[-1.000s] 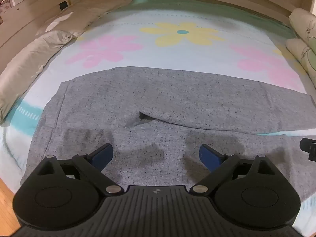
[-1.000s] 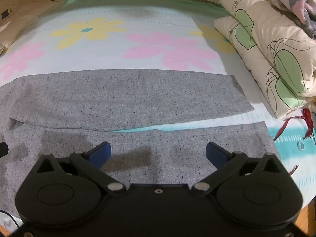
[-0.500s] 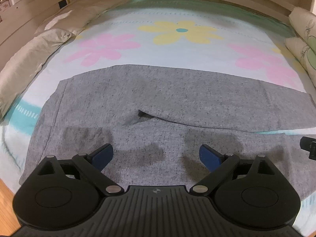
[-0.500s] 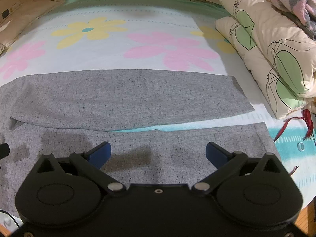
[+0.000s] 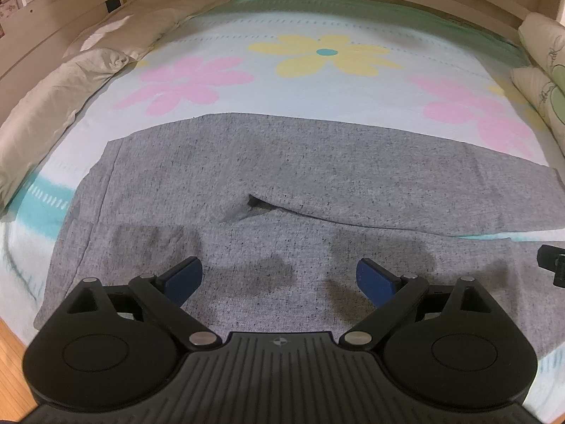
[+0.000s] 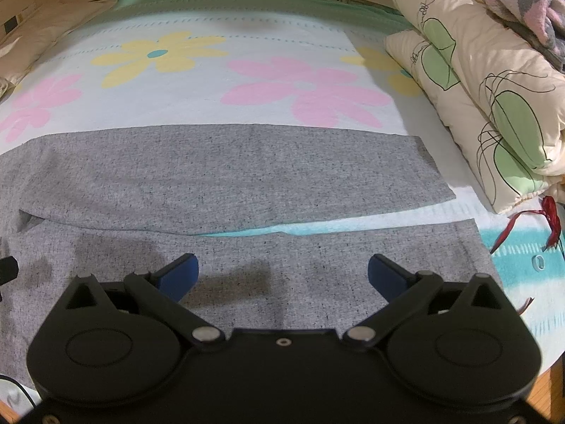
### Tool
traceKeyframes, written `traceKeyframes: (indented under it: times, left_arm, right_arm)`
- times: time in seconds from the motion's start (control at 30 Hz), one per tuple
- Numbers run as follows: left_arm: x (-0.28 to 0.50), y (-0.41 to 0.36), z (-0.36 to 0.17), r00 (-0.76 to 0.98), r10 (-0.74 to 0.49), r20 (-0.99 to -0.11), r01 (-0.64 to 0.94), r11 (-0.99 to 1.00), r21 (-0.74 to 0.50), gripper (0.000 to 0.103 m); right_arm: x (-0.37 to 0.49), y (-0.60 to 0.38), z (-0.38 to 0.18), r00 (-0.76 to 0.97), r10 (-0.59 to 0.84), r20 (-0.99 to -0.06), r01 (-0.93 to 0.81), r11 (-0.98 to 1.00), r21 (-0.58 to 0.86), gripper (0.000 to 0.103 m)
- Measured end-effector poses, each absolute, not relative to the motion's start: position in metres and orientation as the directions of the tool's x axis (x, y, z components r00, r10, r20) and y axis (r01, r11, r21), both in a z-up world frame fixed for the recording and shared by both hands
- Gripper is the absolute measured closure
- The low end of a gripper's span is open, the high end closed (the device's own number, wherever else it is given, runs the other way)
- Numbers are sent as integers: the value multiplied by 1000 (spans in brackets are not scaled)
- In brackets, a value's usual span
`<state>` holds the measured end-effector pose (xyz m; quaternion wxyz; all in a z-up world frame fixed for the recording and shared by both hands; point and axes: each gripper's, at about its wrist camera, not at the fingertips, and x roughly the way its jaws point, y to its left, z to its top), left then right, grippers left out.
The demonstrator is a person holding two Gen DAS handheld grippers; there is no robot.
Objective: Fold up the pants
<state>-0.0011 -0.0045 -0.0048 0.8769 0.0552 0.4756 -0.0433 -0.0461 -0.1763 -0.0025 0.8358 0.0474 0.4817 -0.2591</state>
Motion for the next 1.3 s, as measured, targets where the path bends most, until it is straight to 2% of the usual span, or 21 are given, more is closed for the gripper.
traceKeyframes:
  times: [1.3]
  left_arm:
    - [0, -3, -7, 535, -30, -844, 130, 990, 46, 8]
  right_arm:
    - [-46, -176, -4, 401, -386, -831, 481, 861, -168, 1]
